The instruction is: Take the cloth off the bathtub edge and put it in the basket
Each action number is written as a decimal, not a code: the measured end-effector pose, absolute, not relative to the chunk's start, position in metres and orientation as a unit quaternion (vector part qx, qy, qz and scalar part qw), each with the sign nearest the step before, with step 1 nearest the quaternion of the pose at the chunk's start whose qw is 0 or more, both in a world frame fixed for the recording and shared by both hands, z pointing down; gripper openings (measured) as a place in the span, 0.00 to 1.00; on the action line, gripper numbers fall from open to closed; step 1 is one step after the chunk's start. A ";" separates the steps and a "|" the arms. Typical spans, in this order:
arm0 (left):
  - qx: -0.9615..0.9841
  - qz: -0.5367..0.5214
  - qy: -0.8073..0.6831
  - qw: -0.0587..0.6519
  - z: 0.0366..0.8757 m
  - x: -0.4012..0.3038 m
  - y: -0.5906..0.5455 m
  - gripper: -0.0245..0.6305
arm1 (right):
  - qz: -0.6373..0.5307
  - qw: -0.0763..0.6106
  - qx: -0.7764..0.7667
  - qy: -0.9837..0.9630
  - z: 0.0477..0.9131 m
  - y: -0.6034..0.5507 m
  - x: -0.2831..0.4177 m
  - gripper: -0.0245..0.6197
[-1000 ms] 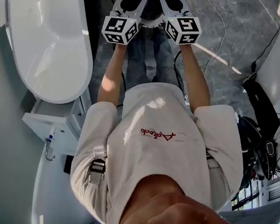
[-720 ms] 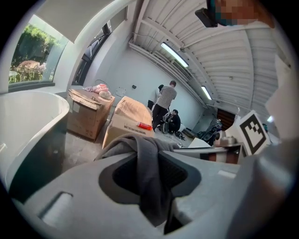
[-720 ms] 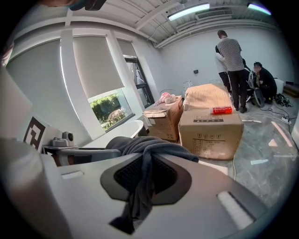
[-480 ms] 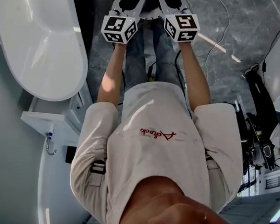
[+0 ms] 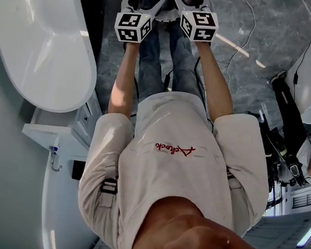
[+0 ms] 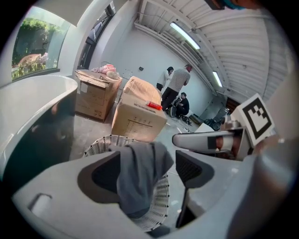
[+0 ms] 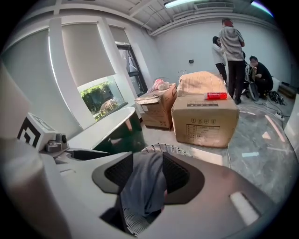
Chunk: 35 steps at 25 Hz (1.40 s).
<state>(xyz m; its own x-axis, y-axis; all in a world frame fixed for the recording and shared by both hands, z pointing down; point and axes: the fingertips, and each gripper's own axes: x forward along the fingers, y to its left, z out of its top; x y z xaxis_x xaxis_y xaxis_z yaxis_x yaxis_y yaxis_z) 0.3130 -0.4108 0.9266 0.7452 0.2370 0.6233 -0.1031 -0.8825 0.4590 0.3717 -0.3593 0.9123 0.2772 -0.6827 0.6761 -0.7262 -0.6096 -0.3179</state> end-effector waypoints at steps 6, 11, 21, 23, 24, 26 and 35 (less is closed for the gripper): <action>0.910 0.351 0.030 0.219 0.922 0.310 -0.413 0.62 | 0.400 0.034 0.799 -0.448 0.908 -0.368 0.373 0.35; 0.920 0.331 0.035 0.207 0.902 0.315 -0.412 0.42 | 0.391 0.040 0.802 -0.450 0.896 -0.367 0.370 0.26; 0.937 0.294 0.020 0.185 0.853 0.323 -0.422 0.08 | 0.361 0.044 0.819 -0.444 0.856 -0.359 0.381 0.06; 0.939 0.289 0.021 0.183 0.844 0.326 -0.422 0.06 | 0.356 0.044 0.821 -0.445 0.847 -0.358 0.384 0.04; 0.940 0.286 0.023 0.183 0.838 0.328 -0.421 0.04 | 0.353 0.042 0.821 -0.447 0.842 -0.358 0.385 0.04; 0.943 0.279 0.027 0.179 0.827 0.331 -0.419 0.04 | 0.346 0.036 0.822 -0.451 0.831 -0.359 0.385 0.05; 0.958 0.248 0.024 0.145 0.767 0.343 -0.422 0.04 | 0.318 0.013 0.831 -0.457 0.776 -0.356 0.391 0.05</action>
